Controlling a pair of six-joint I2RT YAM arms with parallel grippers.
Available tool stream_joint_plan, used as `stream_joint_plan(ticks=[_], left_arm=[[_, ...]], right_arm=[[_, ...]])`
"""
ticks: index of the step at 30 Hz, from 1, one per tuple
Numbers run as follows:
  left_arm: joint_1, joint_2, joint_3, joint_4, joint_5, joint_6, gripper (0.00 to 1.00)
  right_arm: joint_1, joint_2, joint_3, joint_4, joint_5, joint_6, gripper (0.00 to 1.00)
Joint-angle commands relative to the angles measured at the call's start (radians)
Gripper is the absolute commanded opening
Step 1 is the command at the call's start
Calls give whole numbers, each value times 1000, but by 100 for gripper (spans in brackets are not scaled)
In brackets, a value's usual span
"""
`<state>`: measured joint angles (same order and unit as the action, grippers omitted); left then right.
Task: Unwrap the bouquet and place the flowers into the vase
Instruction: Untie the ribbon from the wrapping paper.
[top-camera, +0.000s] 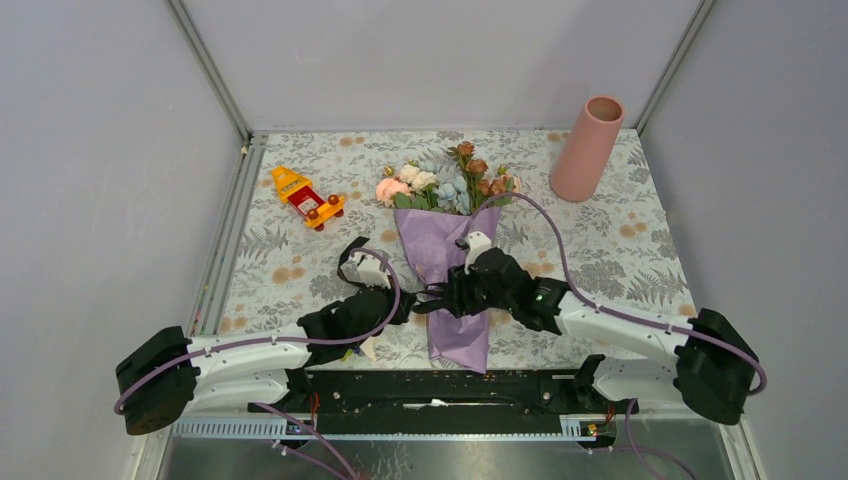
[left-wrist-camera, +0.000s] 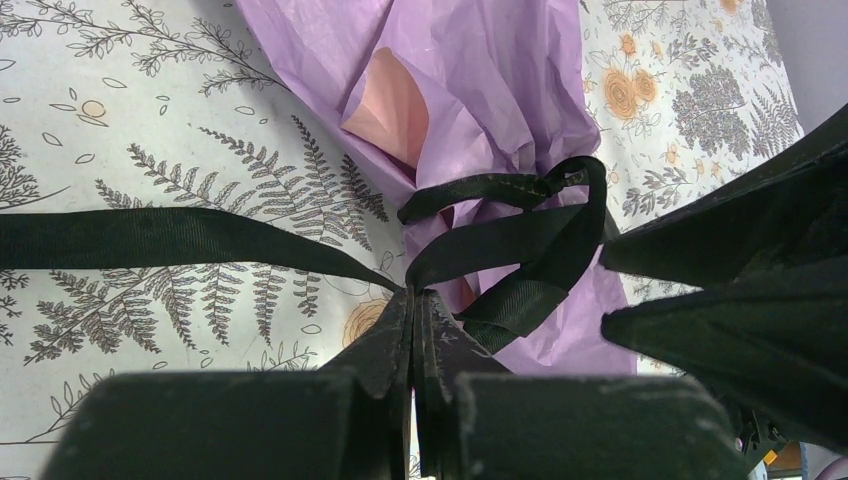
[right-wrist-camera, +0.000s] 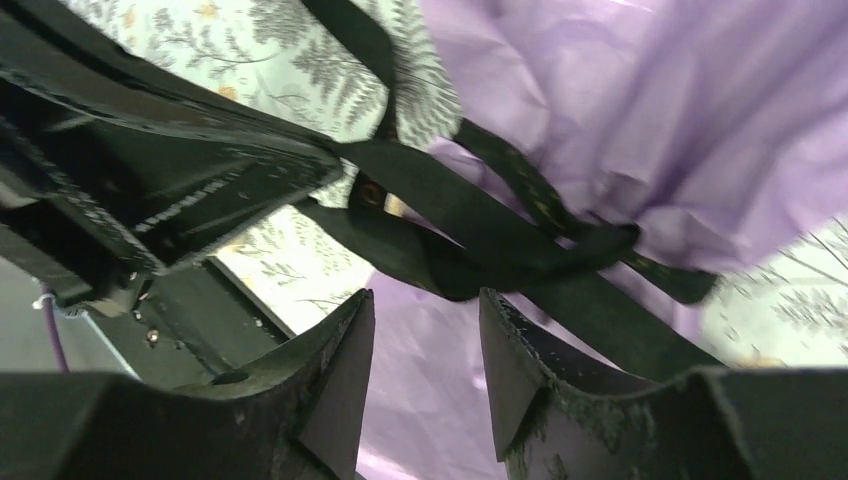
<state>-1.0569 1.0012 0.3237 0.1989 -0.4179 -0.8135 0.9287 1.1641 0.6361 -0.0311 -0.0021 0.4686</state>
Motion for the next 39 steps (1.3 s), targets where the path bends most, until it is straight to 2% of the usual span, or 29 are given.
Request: stream_joint_plan(ticks=[1,7,14,20,22,23,25,29,34,39], left_arm=[[2,-26,-9,50,8,-14,0],[1,-30,-9,49,2,-15,0],[3,-26,-3,53,4,-16,0],[2,-23,2,54,5,-15,0],[3,-24,2,53,5,-15,0],[3,-25,2,52,4,-15,0],[3,-23,2,44,-2,-19,0],[3,-7,6,-5,-44,-47,0],[8,24,-12,-27,-91,-102,0],[10,38,-23,-8,-82,-114,0]], right_arm=[[58,82,105,80,-10,-47,49],[77,193,147,81,-3,-51,49],[84,244,151,86,-3,-44,49],[88,267,160,96,28,-18,37],[88,273,165,91,42,-12,26],[88,267,162,93,54,-4,16],[88,232,142,105,81,15,8],[88,89,82,88,216,72,0],[88,-77,-22,-32,460,155,0],[88,-167,-113,-188,653,329,0]])
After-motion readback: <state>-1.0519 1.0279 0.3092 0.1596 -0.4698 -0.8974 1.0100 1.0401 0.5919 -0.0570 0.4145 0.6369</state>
